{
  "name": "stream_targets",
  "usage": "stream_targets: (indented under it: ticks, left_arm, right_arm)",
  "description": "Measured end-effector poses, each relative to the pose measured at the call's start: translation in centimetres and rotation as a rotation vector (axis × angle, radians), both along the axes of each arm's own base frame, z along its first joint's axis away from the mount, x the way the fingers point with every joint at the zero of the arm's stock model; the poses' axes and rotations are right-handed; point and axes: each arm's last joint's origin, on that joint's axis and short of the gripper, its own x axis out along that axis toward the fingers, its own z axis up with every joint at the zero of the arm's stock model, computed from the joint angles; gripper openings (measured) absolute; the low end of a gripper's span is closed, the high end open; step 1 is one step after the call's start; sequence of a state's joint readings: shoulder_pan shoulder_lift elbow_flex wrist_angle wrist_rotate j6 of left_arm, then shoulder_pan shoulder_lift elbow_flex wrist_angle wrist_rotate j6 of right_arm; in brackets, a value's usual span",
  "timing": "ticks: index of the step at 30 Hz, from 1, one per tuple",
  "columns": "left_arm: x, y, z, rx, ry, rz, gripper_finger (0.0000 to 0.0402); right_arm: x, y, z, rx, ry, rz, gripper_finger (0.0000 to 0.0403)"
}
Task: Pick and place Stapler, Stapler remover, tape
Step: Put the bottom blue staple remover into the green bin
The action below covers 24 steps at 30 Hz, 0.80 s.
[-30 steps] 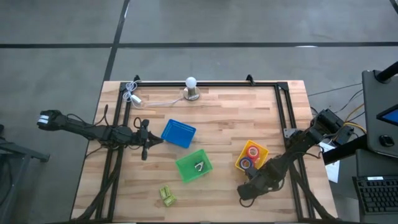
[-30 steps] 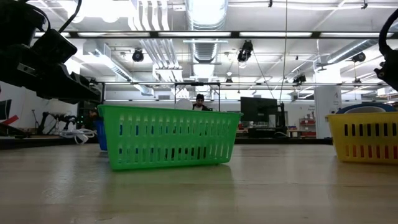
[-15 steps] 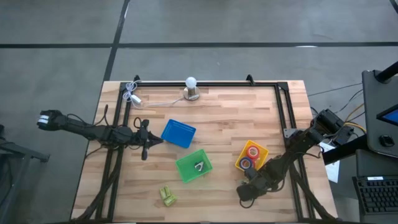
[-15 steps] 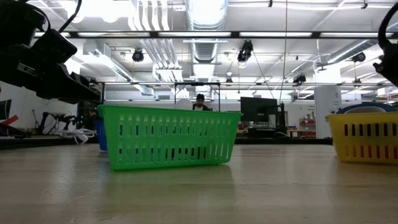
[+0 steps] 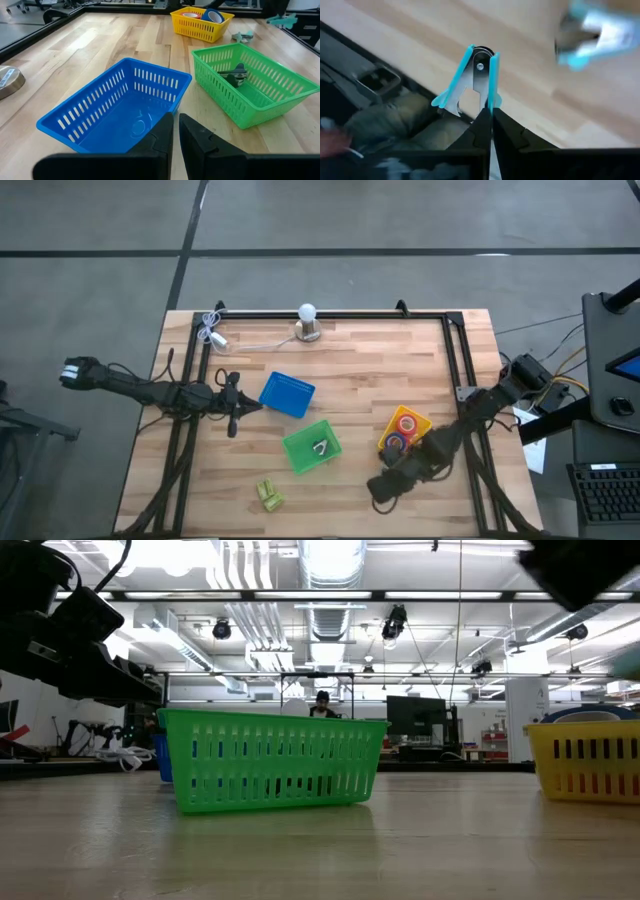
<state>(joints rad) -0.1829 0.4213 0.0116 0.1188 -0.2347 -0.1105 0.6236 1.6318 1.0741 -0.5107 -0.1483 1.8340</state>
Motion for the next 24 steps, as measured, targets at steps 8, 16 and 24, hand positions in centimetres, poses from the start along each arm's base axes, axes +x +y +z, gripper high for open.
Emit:
stream_targets:
  ticks: [8,16,24]
  left_arm:
    - [0.0,0.0,0.0,-0.001,0.000,0.001,0.0035]
    - [0.0,0.0,0.0,-0.002,0.000,0.002,0.0035]
    - [0.0,0.0,0.0,-0.002,0.000,0.002,0.0035]
  right_arm:
    - [3.5,-4.6,3.3,-0.144,-0.093,0.035,0.0008]
    - [7.0,-10.8,5.6,-0.264,-0.230,0.069,0.0008]
    - [10.4,-14.2,6.1,-0.310,-0.311,0.075,0.0008]
